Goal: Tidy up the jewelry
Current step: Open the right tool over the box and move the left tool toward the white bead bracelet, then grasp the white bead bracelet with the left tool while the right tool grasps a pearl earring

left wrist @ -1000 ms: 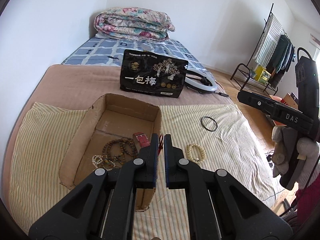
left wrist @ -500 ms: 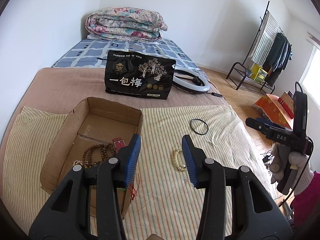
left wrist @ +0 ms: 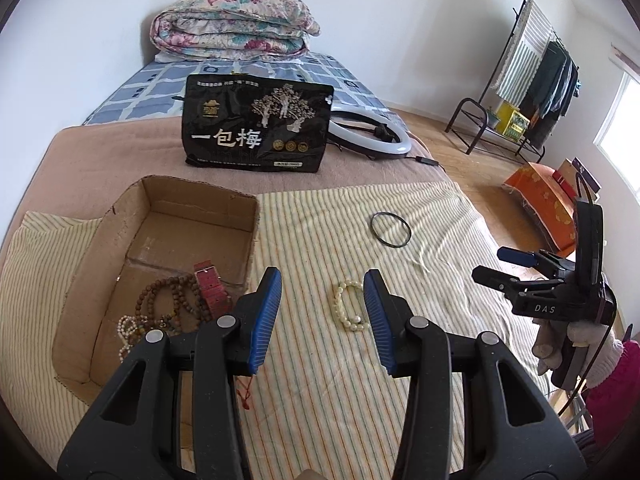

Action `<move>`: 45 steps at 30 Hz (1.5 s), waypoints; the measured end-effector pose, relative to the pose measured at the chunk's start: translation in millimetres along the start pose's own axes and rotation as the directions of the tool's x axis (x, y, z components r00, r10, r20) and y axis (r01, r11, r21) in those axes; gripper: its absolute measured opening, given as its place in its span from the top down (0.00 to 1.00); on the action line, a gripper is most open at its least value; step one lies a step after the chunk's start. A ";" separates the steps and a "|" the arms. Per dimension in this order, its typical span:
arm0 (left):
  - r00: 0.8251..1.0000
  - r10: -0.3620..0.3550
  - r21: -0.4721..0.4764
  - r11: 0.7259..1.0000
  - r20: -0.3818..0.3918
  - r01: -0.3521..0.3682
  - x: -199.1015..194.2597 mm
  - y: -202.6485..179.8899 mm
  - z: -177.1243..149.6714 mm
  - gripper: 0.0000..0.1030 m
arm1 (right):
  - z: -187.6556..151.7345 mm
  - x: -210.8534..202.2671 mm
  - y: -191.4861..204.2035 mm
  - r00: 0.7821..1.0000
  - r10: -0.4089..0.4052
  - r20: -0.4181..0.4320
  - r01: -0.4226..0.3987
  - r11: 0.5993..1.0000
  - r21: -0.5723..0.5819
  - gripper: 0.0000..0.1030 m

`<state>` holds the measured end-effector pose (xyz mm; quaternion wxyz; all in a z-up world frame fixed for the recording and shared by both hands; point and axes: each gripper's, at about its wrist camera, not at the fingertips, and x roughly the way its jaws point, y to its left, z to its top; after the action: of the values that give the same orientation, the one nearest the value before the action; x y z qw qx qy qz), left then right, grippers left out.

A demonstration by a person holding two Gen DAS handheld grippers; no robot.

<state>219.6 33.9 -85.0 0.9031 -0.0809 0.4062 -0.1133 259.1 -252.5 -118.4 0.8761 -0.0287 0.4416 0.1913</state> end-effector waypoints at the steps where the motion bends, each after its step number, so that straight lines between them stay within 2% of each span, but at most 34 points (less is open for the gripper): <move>1: 1.000 -0.004 0.013 1.000 -0.006 0.004 4.5 -5.4 -0.2 0.58 | -3.1 0.4 2.9 1.000 0.007 -0.007 -0.007 1.000 -0.014 0.15; 6: 0.998 -0.027 0.034 0.999 -0.058 0.029 32.9 -24.4 -1.3 0.58 | -23.9 -0.6 18.7 0.998 0.058 -0.029 -0.061 0.993 -0.102 0.18; 14: 0.989 -0.014 0.013 1.000 -0.149 0.016 87.9 -35.2 -8.7 0.58 | -51.5 10.5 39.9 0.986 0.133 -0.100 -0.149 0.971 -0.185 0.36; 17: 0.983 -0.016 -0.012 1.000 -0.183 0.014 107.6 -33.8 -11.7 0.58 | -58.8 17.2 48.0 0.978 0.159 -0.133 -0.183 0.962 -0.203 0.46; 19: 0.980 -0.010 -0.031 1.000 -0.200 0.004 119.1 -29.7 -13.2 0.61 | -62.6 22.5 53.6 0.974 0.165 -0.154 -0.197 0.956 -0.219 0.53; 22: 0.975 0.004 -0.043 0.999 -0.221 -0.013 132.6 -24.8 -15.2 0.64 | -68.0 29.5 61.8 0.969 0.167 -0.183 -0.209 0.947 -0.244 0.58; 26: 0.967 0.000 -0.061 0.998 -0.253 -0.016 148.2 -20.4 -17.8 0.72 | -70.6 35.1 66.0 0.965 0.171 -0.199 -0.219 0.943 -0.252 0.60; 34: 0.958 0.006 -0.053 0.998 -0.288 -0.023 166.5 -19.0 -22.1 0.72 | -72.5 41.3 68.2 0.962 0.169 -0.213 -0.221 0.943 -0.250 0.63; 40: 0.955 -0.002 -0.081 0.996 -0.296 -0.023 174.0 -12.4 -21.4 0.78 | -74.4 50.1 73.2 0.960 0.162 -0.228 -0.220 0.941 -0.257 0.65; 45: 0.956 -0.004 -0.082 0.996 -0.294 -0.021 178.8 -8.0 -22.0 0.90 | -78.2 56.6 77.2 0.960 0.142 -0.243 -0.208 0.939 -0.273 0.67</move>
<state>317.1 -23.3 -225.5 0.8290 -0.0993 0.5406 -0.1032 202.0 -180.7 -201.3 0.7871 -0.1409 0.5029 0.3282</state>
